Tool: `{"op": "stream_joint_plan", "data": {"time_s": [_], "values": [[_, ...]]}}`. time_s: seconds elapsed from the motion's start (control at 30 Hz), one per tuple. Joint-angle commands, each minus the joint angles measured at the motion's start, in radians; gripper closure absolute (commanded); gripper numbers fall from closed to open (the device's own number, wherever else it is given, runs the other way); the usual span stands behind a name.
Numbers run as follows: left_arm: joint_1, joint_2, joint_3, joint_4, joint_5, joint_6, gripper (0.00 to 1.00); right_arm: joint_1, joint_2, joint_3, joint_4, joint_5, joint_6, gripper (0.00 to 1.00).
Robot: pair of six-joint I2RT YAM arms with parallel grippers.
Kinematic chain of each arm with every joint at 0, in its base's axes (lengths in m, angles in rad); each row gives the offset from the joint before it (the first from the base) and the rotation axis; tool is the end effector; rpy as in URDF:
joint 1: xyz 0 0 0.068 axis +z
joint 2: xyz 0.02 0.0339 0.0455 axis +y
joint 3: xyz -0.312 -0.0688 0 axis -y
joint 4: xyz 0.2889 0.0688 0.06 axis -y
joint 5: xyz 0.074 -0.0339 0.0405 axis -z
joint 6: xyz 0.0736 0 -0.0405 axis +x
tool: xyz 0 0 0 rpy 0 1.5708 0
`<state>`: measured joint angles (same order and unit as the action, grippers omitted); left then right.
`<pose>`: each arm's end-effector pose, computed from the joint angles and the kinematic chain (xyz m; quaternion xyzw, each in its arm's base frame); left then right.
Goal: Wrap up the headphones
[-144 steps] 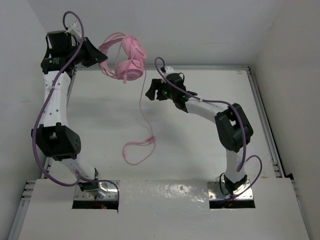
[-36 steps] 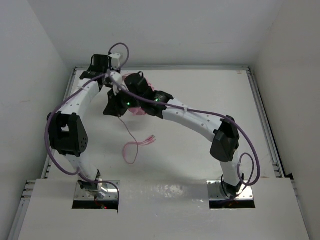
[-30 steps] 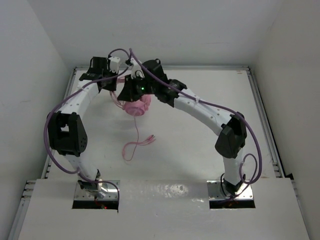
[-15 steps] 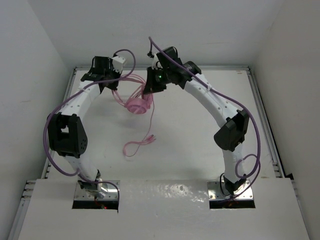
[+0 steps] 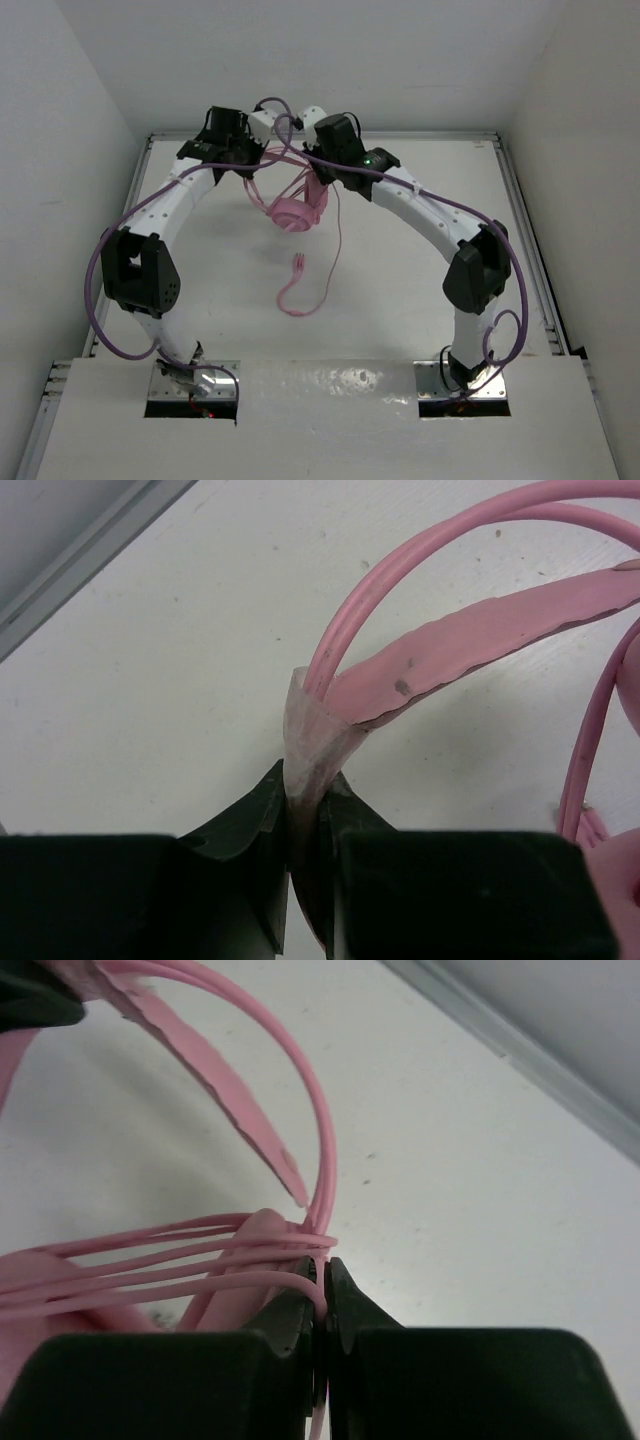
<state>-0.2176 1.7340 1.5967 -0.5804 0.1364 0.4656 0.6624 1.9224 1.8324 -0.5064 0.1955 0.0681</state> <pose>0.4624 -0.1125 0.3446 0.3308 0.8464 -0.0105 0.4173 0.4358 0.3218 0.3581 -0.2138 0.8543 0.0859 0.4660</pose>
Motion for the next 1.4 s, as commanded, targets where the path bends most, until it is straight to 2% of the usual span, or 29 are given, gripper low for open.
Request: {"op": "stream_joint_plan", "data": {"time_s": [0.0, 0.13, 0.2, 0.27, 0.33, 0.4, 0.6, 0.8, 0.93, 1.07, 1.37], "values": [[-0.006, -0.071, 0.042, -0.085, 0.064, 0.027, 1.00, -0.037, -0.076, -0.057, 0.299, 0.219, -0.232, 1.00], [-0.002, -0.074, 0.121, -0.153, 0.129, -0.106, 1.00, -0.069, -0.118, -0.175, 0.337, 0.107, -0.186, 1.00], [0.001, -0.068, 0.170, -0.176, 0.172, -0.168, 1.00, -0.087, -0.155, -0.274, 0.425, 0.046, -0.117, 1.00], [0.003, -0.067, 0.210, -0.205, 0.248, -0.192, 1.00, -0.121, -0.171, -0.338, 0.497, -0.073, -0.014, 0.94], [0.003, -0.062, 0.235, -0.234, 0.320, -0.234, 1.00, -0.133, -0.171, -0.369, 0.537, -0.151, 0.028, 0.70], [0.004, -0.059, 0.262, -0.245, 0.344, -0.289, 1.00, -0.136, -0.160, -0.386, 0.575, -0.200, 0.055, 0.55], [0.023, -0.051, 0.368, -0.248, 0.428, -0.375, 1.00, -0.135, -0.125, -0.495, 0.684, -0.286, 0.201, 0.32], [0.034, -0.031, 0.545, -0.246, 0.411, -0.456, 1.00, -0.135, -0.079, -0.576, 0.782, -0.326, 0.338, 0.31], [0.038, -0.018, 0.574, -0.240, 0.425, -0.496, 1.00, -0.135, -0.037, -0.596, 0.809, -0.236, 0.378, 0.29], [0.038, -0.017, 0.578, -0.222, 0.443, -0.519, 1.00, -0.135, 0.009, -0.568, 0.770, -0.260, 0.409, 0.29], [0.057, 0.002, 0.628, -0.174, 0.482, -0.588, 1.00, -0.135, 0.016, -0.742, 0.853, -0.199, 0.513, 0.32]]}}
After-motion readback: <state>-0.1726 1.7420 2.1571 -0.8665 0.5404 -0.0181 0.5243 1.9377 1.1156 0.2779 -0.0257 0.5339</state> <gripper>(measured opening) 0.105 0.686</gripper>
